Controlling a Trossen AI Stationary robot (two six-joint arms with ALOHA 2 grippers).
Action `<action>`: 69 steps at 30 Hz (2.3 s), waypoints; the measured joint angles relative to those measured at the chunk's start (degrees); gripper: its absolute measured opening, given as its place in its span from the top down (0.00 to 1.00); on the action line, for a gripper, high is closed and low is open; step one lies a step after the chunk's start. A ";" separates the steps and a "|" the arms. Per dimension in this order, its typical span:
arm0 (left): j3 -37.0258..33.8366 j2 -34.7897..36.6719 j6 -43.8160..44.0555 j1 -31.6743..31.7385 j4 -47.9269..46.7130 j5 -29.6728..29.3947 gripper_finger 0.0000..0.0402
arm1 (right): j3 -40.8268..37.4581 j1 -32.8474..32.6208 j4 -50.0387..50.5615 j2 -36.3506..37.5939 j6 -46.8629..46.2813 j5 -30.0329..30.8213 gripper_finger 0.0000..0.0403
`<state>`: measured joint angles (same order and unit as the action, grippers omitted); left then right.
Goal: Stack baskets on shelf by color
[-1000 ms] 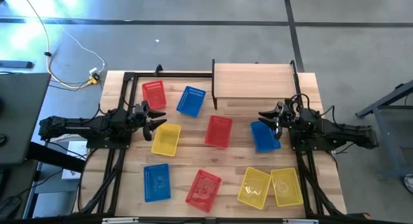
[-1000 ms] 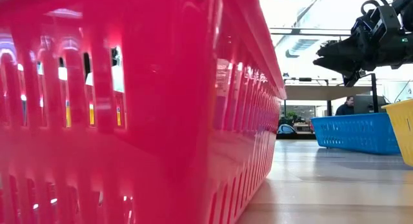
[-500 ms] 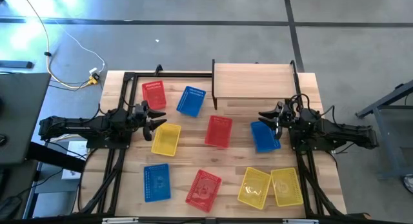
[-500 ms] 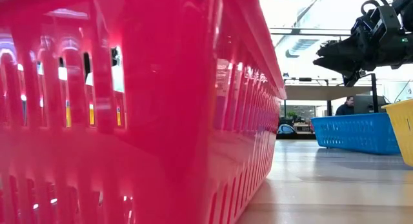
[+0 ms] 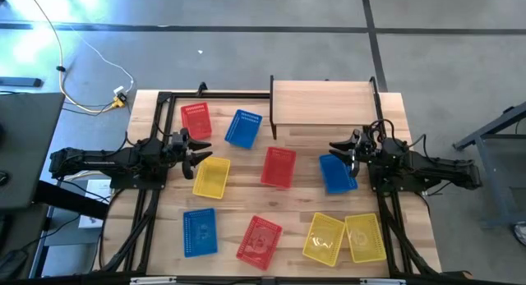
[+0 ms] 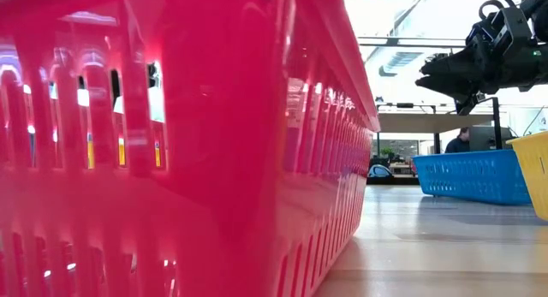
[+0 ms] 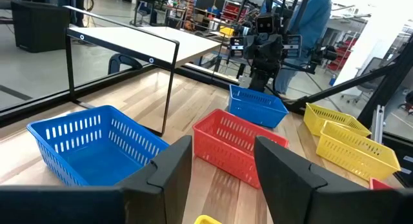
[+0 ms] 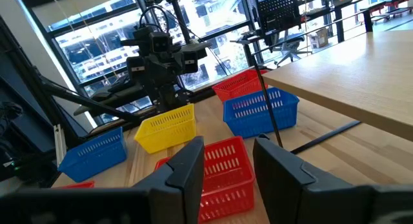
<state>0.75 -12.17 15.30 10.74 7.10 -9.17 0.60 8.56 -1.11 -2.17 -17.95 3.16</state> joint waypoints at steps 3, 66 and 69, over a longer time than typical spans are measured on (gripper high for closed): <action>0.00 -0.02 -0.03 0.00 -0.01 -0.02 0.61 | 0.00 0.01 0.00 0.01 0.01 0.01 0.71; 0.00 -0.01 1.12 -0.01 0.07 -0.01 0.61 | 4.84 0.02 -4.81 -0.08 -49.03 -0.94 0.71; 0.00 0.00 1.15 -0.02 0.06 0.00 0.61 | 8.92 0.02 -1.61 -0.11 -48.11 -1.51 0.71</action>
<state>0.75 -12.16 16.45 10.72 7.16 -9.17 9.52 8.58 -2.72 -2.28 -66.06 1.65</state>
